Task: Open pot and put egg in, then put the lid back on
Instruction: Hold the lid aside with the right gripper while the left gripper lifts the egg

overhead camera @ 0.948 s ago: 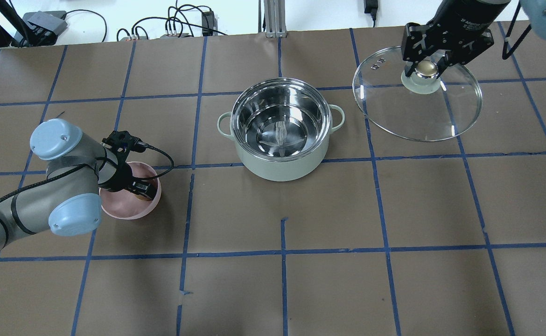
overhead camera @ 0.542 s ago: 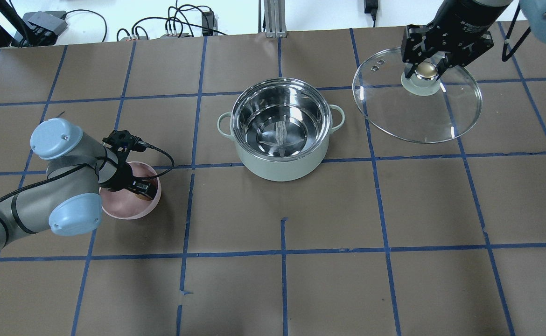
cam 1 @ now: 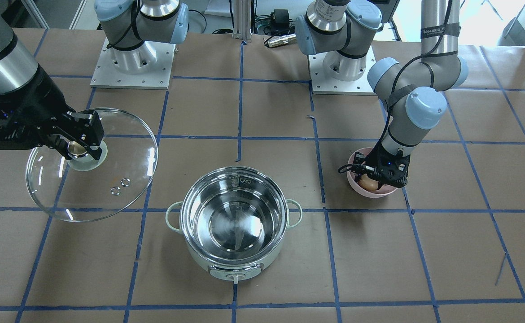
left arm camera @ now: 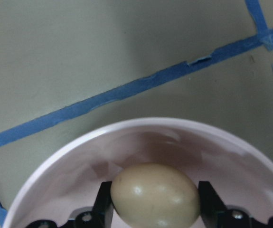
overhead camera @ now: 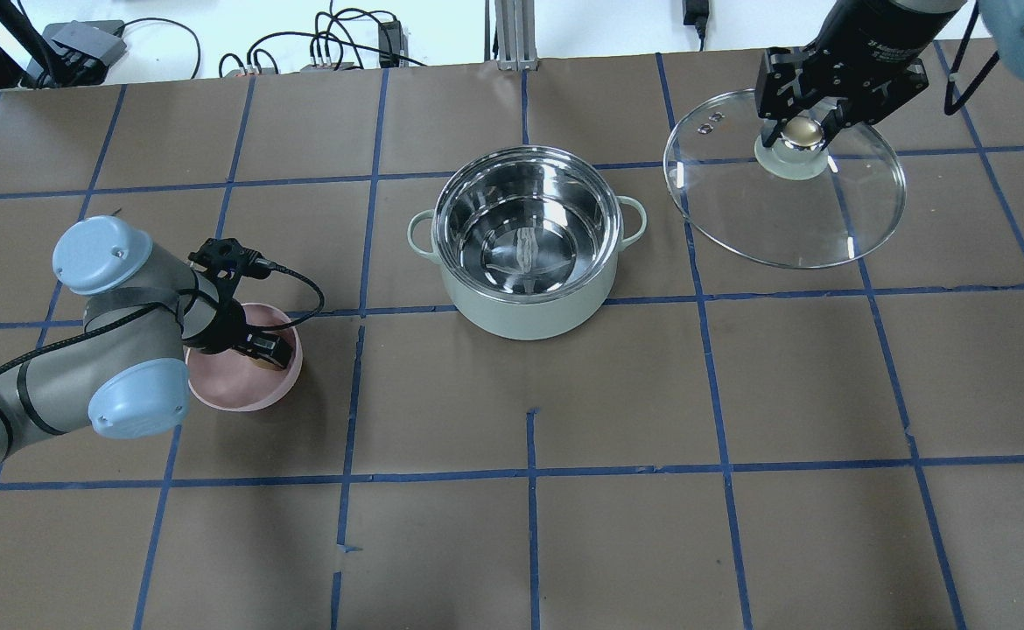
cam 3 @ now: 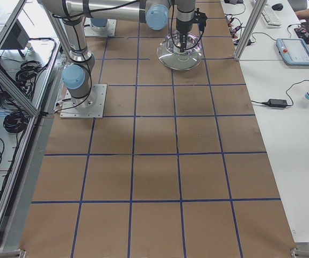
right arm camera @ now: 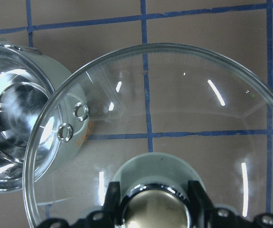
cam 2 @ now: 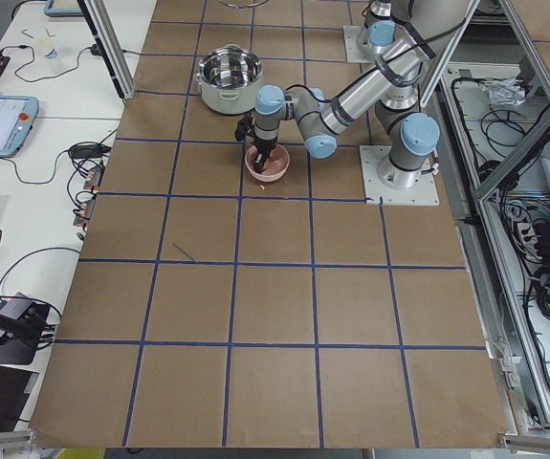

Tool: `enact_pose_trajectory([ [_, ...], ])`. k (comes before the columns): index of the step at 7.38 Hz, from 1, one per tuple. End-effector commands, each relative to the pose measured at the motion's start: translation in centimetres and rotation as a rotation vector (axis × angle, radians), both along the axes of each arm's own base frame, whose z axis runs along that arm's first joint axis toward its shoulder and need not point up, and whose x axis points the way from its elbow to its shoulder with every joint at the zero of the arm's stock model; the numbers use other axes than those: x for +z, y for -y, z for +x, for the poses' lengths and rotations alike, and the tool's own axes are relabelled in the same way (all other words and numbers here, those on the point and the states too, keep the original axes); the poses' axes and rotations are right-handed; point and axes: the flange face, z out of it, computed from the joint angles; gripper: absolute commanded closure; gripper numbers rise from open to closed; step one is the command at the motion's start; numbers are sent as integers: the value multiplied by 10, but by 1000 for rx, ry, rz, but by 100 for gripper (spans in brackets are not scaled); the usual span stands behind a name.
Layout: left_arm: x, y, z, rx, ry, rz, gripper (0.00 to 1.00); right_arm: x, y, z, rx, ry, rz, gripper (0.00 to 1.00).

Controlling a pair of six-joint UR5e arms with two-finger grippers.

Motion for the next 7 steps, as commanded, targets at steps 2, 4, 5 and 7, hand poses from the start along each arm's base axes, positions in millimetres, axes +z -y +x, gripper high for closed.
enact_pose_trajectory([
  [2, 17, 1, -6, 13, 6, -18, 76, -7, 4, 3, 1, 30, 3, 58],
  [4, 57, -4, -10, 33, -6, 13, 76, -12, 4, 3, -4, 26, 13, 58],
  [5, 85, -1, -19, 32, -10, 33, 76, -11, 4, 3, -2, 16, 11, 58],
  [7, 143, 29, -56, 141, -14, 5, 76, -11, 2, 3, 0, 10, 16, 58],
])
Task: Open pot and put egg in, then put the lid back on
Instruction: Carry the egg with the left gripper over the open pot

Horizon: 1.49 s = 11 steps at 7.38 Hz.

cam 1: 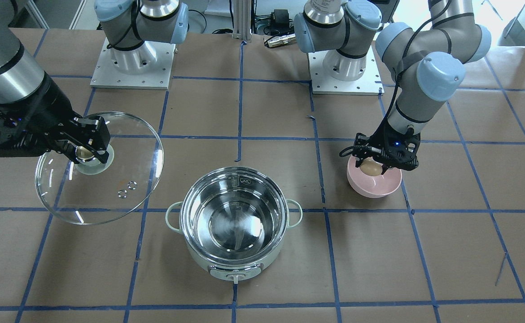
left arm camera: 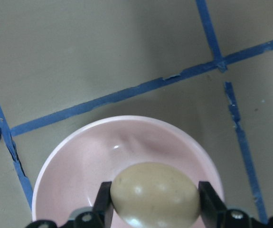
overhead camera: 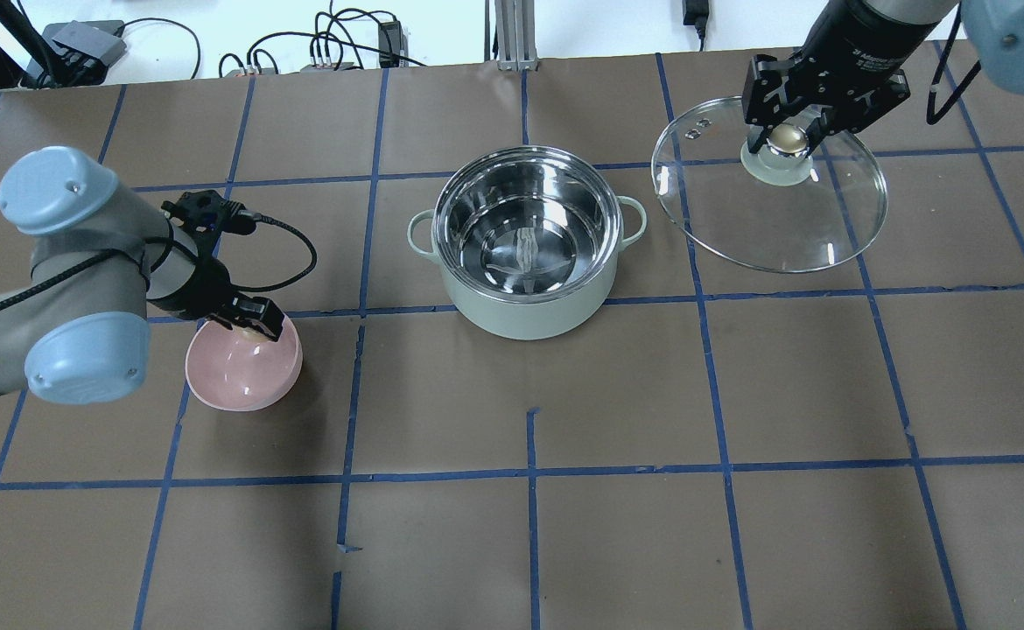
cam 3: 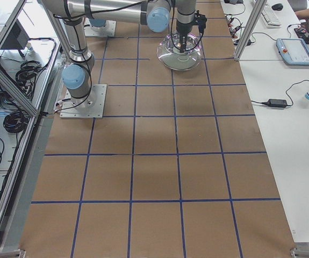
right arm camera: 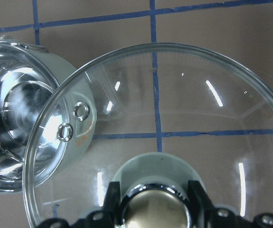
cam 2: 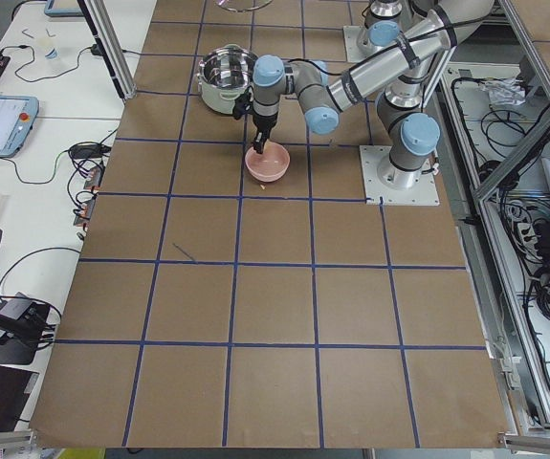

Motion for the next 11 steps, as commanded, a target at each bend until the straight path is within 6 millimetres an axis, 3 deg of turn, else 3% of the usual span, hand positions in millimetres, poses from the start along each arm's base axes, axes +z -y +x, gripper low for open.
enact_pose_trajectory([
  [1, 65, 35, -54, 142, -15, -39, 76, -2, -1, 0, 1, -3, 6, 58],
  [3, 73, 75, -145, 137, -4, -50, 75, -6, -2, 1, 10, -1, 10, 58],
  [4, 71, 104, -208, 146, -16, -65, 75, -4, -4, 1, 14, -1, 7, 58],
  [5, 59, 127, -251, 192, -31, -64, 75, -5, -4, 1, 19, -1, 8, 58],
  [6, 44, 138, -294, 204, -39, -56, 75, -5, -4, 1, 18, -2, 6, 58],
  [7, 20, 139, -317, 198, -32, -31, 75, -6, -4, 1, 19, -1, 9, 58],
  [11, -51, 132, -334, 163, 6, 77, 74, -8, -6, 2, 37, -3, 11, 58],
])
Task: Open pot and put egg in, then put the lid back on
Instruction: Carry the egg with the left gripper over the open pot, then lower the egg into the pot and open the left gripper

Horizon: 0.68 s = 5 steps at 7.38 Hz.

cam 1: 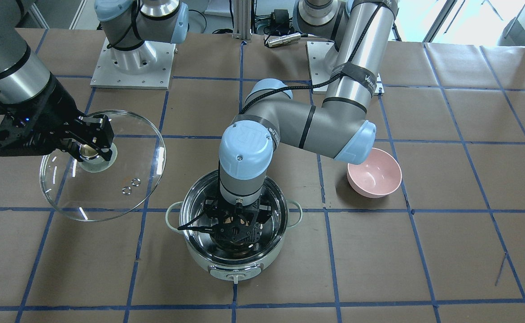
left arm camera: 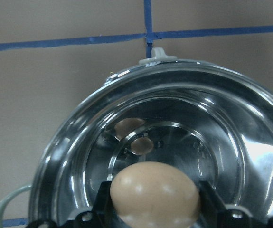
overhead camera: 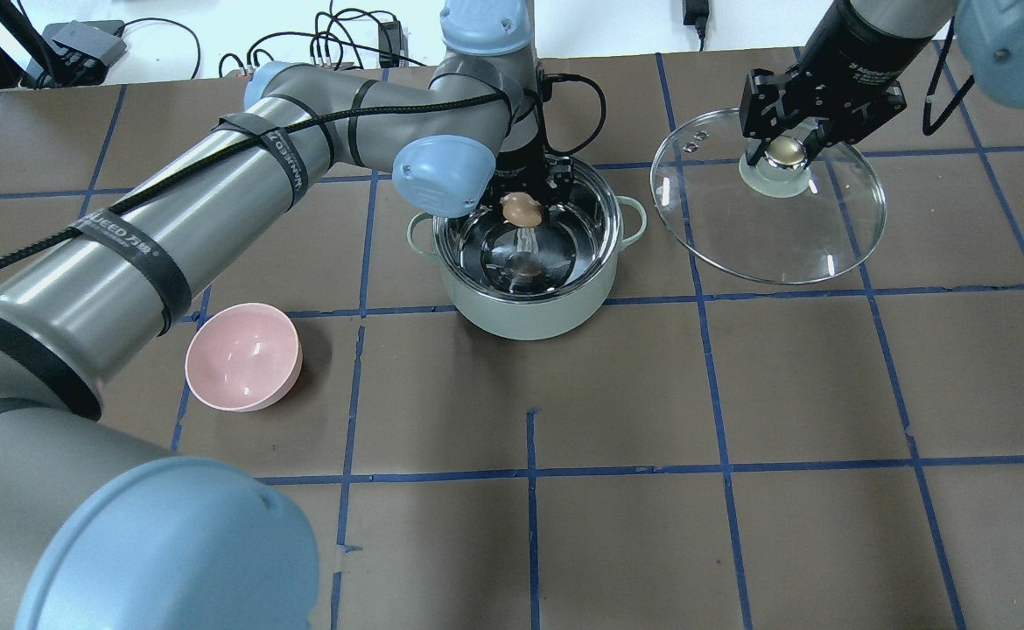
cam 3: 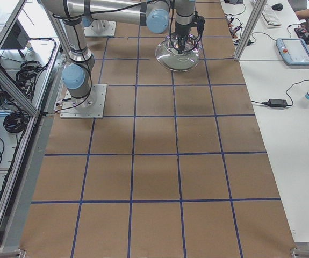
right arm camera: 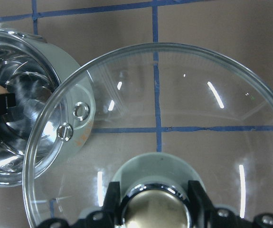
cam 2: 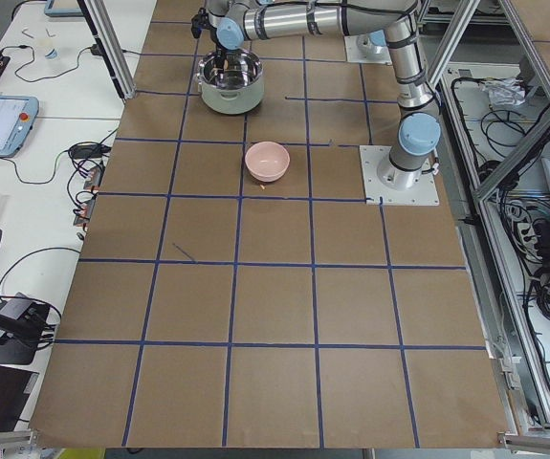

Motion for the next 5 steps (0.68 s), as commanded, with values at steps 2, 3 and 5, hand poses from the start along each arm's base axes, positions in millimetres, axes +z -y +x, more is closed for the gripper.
enact_pose_trajectory([
  [2, -26, -9, -4, -17, 16, 40, 70, 0, -1, -1, 14, -8, 0, 58],
  [3, -26, -10, -3, -17, 16, 40, 60, -2, -2, -1, 14, -8, 4, 58],
  [5, -23, -10, -3, -20, 16, 36, 20, -3, -2, -1, 14, -7, 6, 58],
])
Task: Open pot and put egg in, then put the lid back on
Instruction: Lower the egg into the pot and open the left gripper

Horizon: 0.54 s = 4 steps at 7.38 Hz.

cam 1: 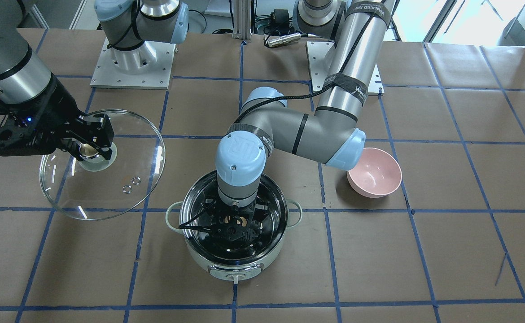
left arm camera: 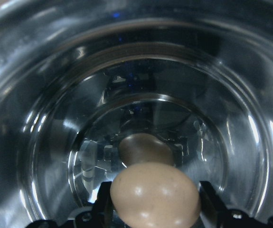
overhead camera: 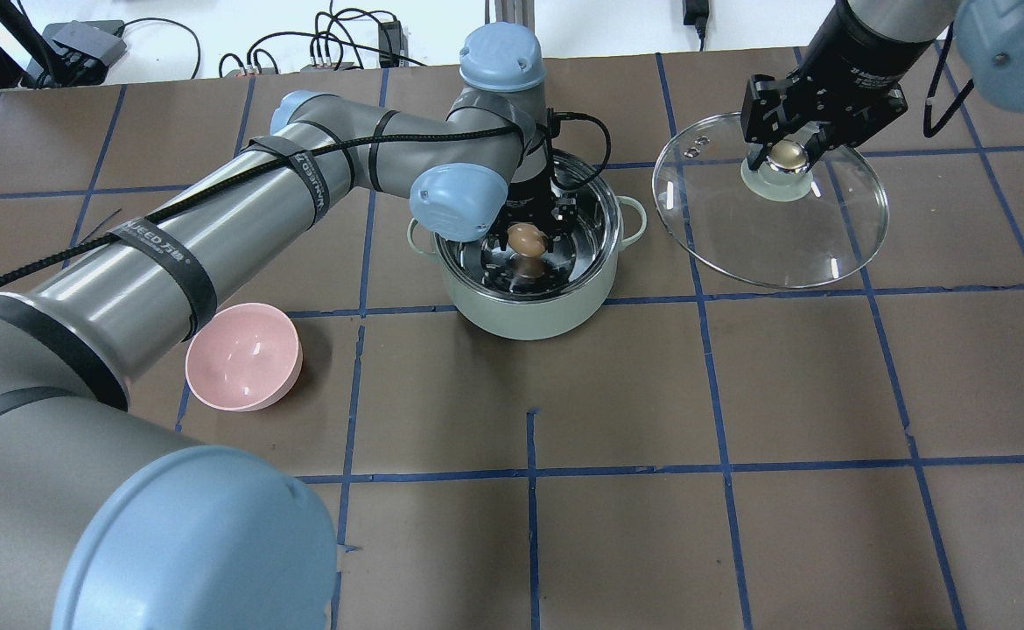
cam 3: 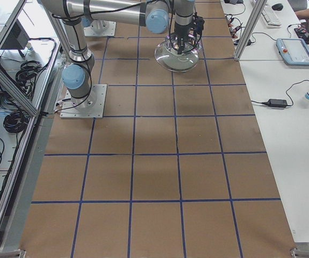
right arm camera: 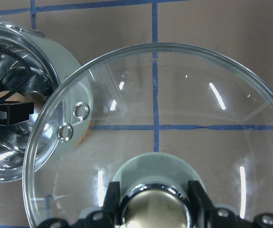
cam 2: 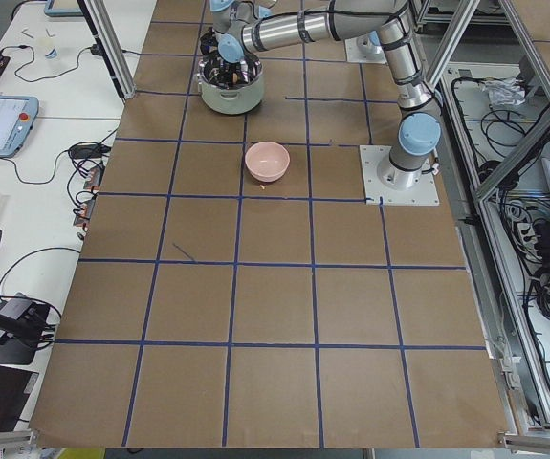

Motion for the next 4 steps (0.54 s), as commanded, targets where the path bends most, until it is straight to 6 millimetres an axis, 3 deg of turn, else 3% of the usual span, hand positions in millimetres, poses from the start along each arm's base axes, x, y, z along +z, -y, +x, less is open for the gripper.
enact_pose_trajectory([
  [1, 3, -1, 0, -2, -1, -5, 13, -1, 0, 0, -1, 0, 1, 58],
  [3, 9, -1, 1, -2, 1, -14, 5, 0, 0, 1, -5, 2, 2, 58],
  [4, 24, -2, 2, -32, -4, -36, 3, 0, 0, 1, -8, 0, 1, 58],
])
